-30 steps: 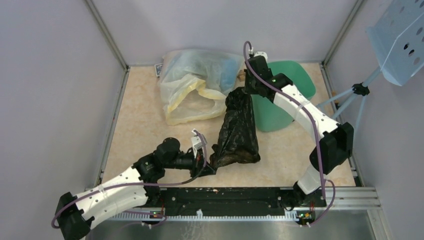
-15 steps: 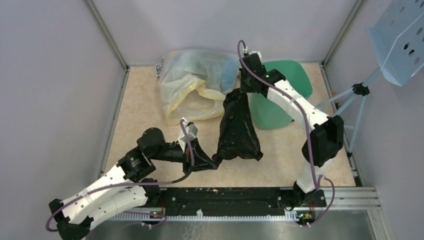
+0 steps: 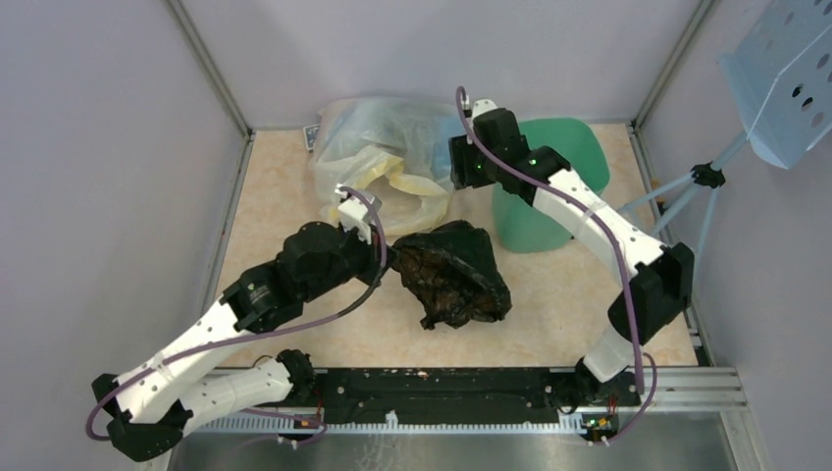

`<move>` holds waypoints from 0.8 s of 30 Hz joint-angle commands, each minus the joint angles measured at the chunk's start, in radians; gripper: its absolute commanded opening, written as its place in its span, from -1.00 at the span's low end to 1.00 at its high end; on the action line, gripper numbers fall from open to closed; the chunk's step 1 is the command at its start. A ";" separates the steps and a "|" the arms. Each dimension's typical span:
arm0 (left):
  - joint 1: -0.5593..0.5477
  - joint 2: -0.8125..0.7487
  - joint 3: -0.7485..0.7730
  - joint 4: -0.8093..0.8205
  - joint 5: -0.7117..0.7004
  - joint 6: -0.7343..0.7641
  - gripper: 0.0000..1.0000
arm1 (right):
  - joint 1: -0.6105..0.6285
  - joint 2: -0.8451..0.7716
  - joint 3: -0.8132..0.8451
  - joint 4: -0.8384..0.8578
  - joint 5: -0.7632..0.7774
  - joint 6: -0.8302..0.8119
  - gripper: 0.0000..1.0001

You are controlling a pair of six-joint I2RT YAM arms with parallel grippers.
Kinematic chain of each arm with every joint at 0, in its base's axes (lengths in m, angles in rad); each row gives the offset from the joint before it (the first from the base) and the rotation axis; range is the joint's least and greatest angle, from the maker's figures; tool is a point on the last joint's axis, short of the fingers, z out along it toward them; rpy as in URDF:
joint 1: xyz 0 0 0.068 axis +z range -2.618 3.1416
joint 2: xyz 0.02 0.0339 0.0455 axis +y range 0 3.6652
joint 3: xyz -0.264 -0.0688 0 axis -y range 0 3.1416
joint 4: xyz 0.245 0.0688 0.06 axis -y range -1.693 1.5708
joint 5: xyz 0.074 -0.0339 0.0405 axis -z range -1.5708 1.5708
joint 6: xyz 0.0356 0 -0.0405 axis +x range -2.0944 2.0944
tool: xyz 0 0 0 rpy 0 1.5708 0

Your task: Put the trash bags into the trash bin

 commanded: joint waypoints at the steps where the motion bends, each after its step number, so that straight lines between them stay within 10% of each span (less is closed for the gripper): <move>1: 0.001 0.018 -0.065 -0.026 -0.226 -0.040 -1.00 | 0.078 -0.144 -0.069 0.043 -0.004 -0.059 0.14; 8: 0.138 0.012 -0.160 0.022 -0.359 -0.015 -1.00 | 0.181 -0.340 -0.315 0.101 -0.027 -0.019 0.17; 20: 0.807 0.288 -0.154 0.229 0.093 -0.074 -1.00 | 0.227 -0.567 -0.664 0.202 -0.028 0.094 0.07; 22: 0.822 0.310 -0.146 0.255 0.126 -0.075 -0.46 | 0.227 -0.579 -0.702 0.212 -0.031 0.107 0.07; 24: 0.823 0.312 -0.121 0.228 0.148 -0.056 0.62 | 0.227 -0.590 -0.741 0.228 -0.033 0.125 0.07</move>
